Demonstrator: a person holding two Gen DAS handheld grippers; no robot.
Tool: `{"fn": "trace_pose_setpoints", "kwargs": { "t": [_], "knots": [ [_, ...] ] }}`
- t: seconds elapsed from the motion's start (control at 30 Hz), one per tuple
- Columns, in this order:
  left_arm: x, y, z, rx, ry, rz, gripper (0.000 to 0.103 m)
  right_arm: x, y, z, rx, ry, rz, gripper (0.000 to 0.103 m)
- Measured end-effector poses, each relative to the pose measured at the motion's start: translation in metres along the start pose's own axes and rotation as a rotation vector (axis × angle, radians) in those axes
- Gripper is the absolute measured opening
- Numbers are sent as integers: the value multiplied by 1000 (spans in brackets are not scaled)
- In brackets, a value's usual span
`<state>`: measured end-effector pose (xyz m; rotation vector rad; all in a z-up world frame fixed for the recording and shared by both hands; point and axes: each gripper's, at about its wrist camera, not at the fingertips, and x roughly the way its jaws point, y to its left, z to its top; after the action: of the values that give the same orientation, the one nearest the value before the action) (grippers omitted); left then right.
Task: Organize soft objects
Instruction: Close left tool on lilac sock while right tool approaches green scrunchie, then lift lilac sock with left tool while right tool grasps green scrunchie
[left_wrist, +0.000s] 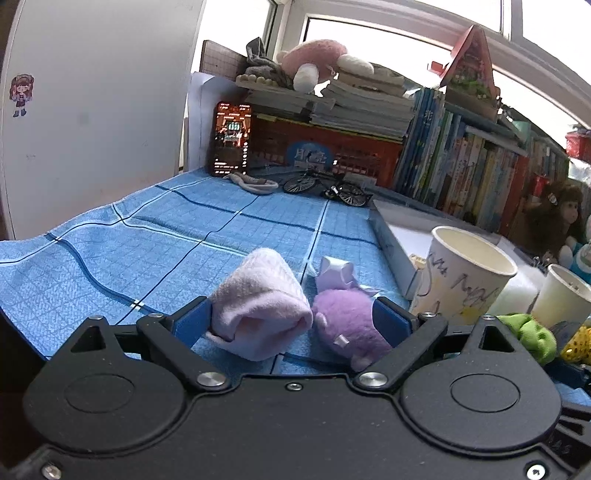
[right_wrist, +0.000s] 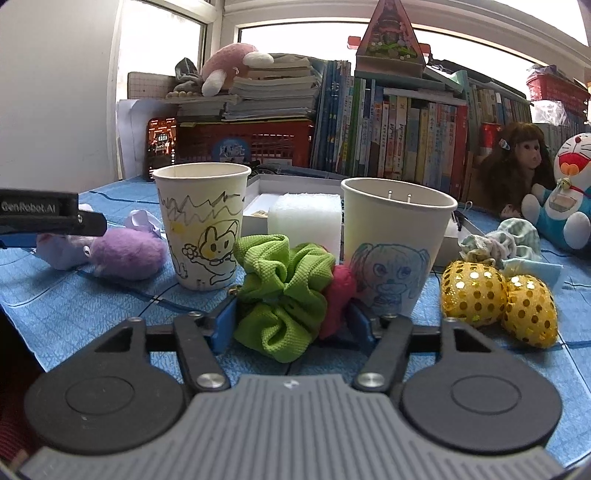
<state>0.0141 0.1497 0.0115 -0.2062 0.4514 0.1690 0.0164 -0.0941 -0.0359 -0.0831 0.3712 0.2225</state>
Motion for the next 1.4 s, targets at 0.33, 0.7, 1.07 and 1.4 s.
{"fn": "trace_pose_setpoints", "kwargs": {
  "t": [0.33,0.7,1.07,1.4],
  "knots": [
    [9,-2,0,15,2,19,92,-11,-1,3,2,-3,17,53],
    [9,8,4,12,8,90,31,-21,-2,7,7,-22,21,44],
    [-12,-8,23,48,-45,14,26,-29,-6,14,3,-32,16,17],
    [-25,-33,42,76,-78,-55,27,-40,-13,19,-1,-60,12,28]
  ]
}}
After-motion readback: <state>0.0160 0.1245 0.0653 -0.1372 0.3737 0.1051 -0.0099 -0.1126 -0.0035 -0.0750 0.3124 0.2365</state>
